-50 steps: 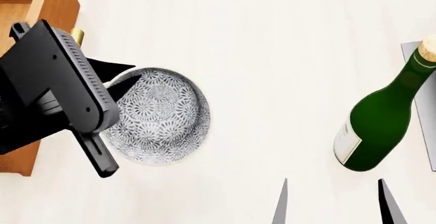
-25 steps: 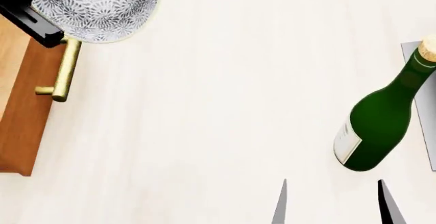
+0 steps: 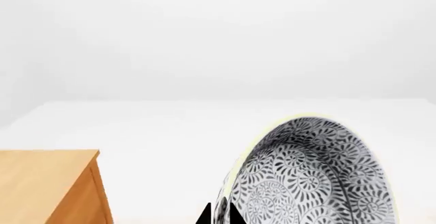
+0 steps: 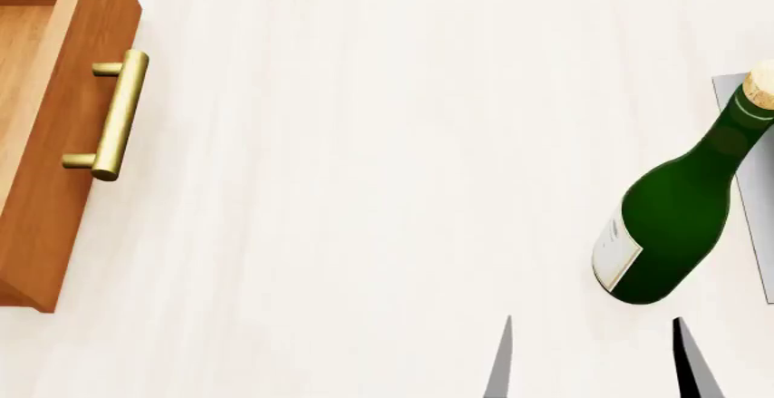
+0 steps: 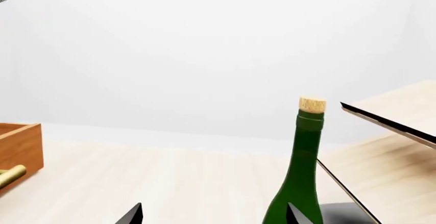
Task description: Put the bowl on top of the cabinet.
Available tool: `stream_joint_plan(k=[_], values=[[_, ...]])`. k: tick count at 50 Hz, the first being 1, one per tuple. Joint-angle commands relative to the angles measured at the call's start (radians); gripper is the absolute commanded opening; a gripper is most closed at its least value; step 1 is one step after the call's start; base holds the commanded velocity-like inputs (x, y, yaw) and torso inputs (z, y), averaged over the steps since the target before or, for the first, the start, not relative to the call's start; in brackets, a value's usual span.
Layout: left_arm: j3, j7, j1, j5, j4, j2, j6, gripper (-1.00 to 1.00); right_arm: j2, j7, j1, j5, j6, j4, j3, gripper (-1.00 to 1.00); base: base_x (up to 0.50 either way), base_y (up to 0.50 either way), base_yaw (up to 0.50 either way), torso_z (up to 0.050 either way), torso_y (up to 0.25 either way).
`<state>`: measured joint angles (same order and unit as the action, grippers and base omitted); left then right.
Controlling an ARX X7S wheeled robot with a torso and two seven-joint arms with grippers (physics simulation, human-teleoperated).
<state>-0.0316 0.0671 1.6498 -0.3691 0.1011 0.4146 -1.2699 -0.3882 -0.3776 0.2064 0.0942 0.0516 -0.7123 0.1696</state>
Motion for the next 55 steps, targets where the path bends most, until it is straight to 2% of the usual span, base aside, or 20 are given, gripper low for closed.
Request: stream_joint_plan(k=[1,8,23,33,39,42,46,51,53,55], values=[[0.171,-0.074,0.107,0.045,0.087,-0.024,-0.036,-1.0,0.018,0.014,-0.007,-0.004,-0.034,-0.002,-0.031,1.0,0.0,0.0,0.0,0.0,0.0],[0.202,-0.094,0.107,0.061,0.13,-0.011,-0.002,-1.0,0.016,0.011,-0.006,-0.003,-0.034,-0.004,-0.033,1.0,0.0,0.0,0.0,0.0,0.02],[0.318,-0.187,0.146,0.09,0.171,0.019,-0.017,-1.0,0.013,0.006,-0.003,-0.009,-0.031,-0.004,-0.024,1.0,0.0,0.0,0.0,-0.018,0.25],[0.379,-0.206,0.088,0.1,0.168,0.061,-0.026,-1.0,0.011,0.003,-0.005,-0.013,-0.036,-0.005,-0.019,1.0,0.0,0.0,0.0,-0.018,0.25],[0.4,-0.222,0.041,0.124,0.189,0.093,0.016,-1.0,0.009,0.001,-0.004,-0.012,-0.036,-0.006,-0.019,1.0,0.0,0.0,0.0,-0.014,0.25],[0.427,-0.235,0.023,0.131,0.189,0.103,0.024,-1.0,0.008,0.0,-0.005,-0.014,-0.037,-0.006,-0.017,1.0,0.0,0.0,0.0,0.0,0.0],[0.381,-0.233,0.007,0.15,0.217,0.125,0.013,-1.0,0.008,-0.001,-0.008,-0.015,-0.037,-0.001,-0.014,1.0,0.0,0.0,0.0,0.0,0.0],[0.403,-0.236,-0.004,0.147,0.215,0.123,0.027,-1.0,0.007,-0.002,-0.009,-0.016,-0.036,0.001,-0.012,1.0,0.0,0.0,0.0,0.0,0.0],[0.406,-0.304,0.058,0.182,0.329,0.113,-0.018,-1.0,0.008,-0.003,-0.012,-0.014,-0.035,0.005,-0.013,1.0,0.0,0.0,0.0,0.0,0.0],[0.387,-0.29,0.064,0.179,0.352,0.115,-0.018,-1.0,0.007,-0.004,-0.012,-0.014,-0.036,0.004,-0.012,1.0,0.0,0.0,0.0,0.0,0.0]])
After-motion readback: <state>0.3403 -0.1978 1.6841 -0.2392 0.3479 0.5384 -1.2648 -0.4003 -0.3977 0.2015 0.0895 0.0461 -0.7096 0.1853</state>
